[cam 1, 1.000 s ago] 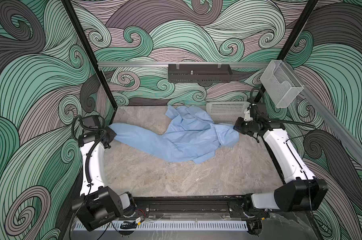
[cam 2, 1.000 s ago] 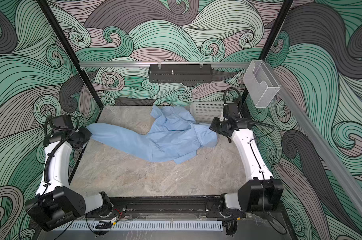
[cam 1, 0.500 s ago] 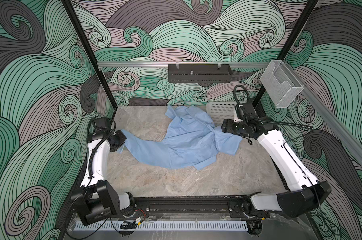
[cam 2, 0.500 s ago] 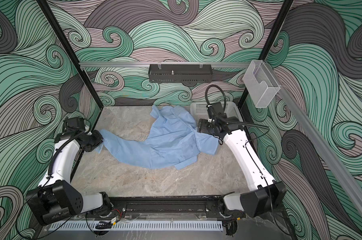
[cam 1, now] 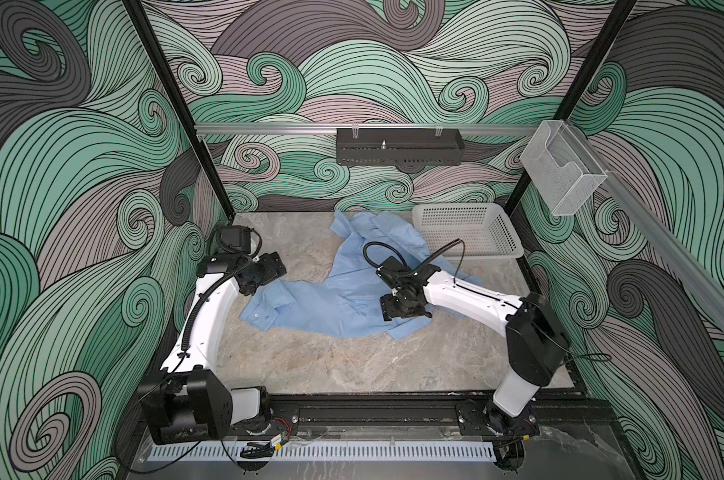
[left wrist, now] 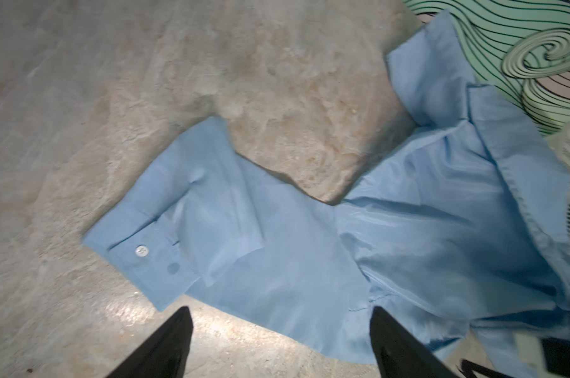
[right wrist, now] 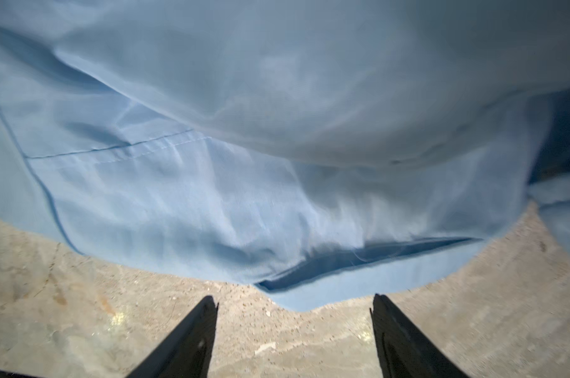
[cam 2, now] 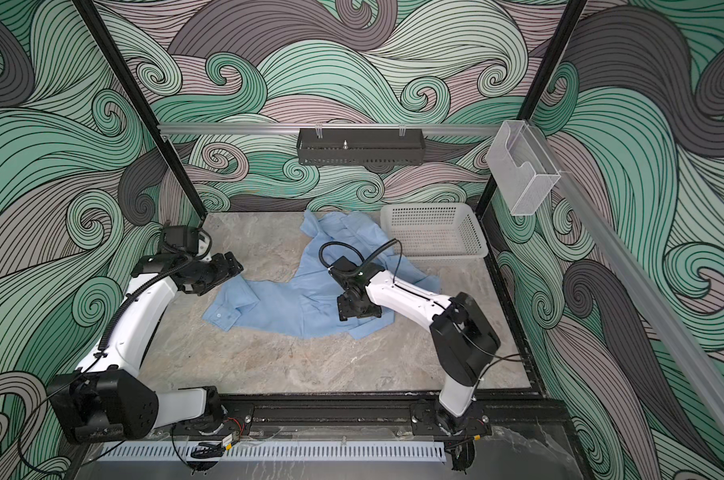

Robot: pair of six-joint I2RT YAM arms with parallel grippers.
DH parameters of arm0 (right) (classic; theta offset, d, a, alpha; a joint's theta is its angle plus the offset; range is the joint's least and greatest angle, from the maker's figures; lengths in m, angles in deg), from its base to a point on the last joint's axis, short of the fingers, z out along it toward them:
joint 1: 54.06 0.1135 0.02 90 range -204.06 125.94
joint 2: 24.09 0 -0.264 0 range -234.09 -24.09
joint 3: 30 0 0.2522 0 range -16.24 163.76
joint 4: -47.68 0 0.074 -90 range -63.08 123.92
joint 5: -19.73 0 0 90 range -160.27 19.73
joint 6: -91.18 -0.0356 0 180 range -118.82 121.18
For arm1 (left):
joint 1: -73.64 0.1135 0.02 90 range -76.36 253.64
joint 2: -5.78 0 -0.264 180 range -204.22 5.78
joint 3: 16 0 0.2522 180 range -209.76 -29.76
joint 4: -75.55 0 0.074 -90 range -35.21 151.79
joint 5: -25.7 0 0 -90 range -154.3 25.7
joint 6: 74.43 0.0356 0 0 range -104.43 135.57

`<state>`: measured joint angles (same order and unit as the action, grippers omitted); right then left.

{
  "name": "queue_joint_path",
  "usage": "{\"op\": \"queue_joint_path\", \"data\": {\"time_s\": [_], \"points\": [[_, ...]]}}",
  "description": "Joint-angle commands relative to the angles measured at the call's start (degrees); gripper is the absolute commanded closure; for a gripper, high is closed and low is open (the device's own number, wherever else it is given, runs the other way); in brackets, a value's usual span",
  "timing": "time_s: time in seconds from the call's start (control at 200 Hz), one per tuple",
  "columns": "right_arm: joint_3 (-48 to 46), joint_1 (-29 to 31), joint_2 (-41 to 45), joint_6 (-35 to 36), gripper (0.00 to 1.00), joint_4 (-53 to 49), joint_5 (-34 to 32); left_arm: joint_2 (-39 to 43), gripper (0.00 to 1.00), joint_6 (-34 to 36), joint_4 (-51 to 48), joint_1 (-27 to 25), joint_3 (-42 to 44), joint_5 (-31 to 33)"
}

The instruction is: Fold and stack the long sleeve shirts

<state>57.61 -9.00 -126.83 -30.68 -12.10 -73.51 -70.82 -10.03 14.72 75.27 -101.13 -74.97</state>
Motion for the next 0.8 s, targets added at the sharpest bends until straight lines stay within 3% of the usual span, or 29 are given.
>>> {"op": "queue_joint_path", "data": {"time_s": [0.0, 0.21, 0.325, 0.515, 0.665, 0.796], "points": [[2.2, 0.5, -3.2, -0.3, 0.24, 3.9, 0.0, -9.4, 0.13, -2.3, 4.7, -3.7, -6.1, -0.8], [-0.3, 0.7, -8.3, 0.3, 0.26, 5.1, -0.5, -33.3, 0.12, -3.7, 5.2, -8.1, -26.4, -7.9], [-4.0, -0.2, -7.4, 0.9, 0.36, 5.3, -1.0, -44.4, 0.12, -5.5, 5.9, -9.2, -37.3, -10.8], [-12.0, -4.1, -3.4, 2.2, 0.56, 4.8, -1.3, -57.3, 0.12, -7.3, 7.7, -11.3, -53.6, -13.0], [-18.4, -7.4, 2.0, 3.6, 0.57, 3.3, -1.2, -66.4, 0.12, -8.7, 5.7, -13.1, -65.9, -15.5], [-20.9, -8.9, 5.0, 4.4, 0.57, 1.5, -1.2, -67.7, 0.14, -9.9, 9.3, -14.7, -65.3, -14.3]]}}
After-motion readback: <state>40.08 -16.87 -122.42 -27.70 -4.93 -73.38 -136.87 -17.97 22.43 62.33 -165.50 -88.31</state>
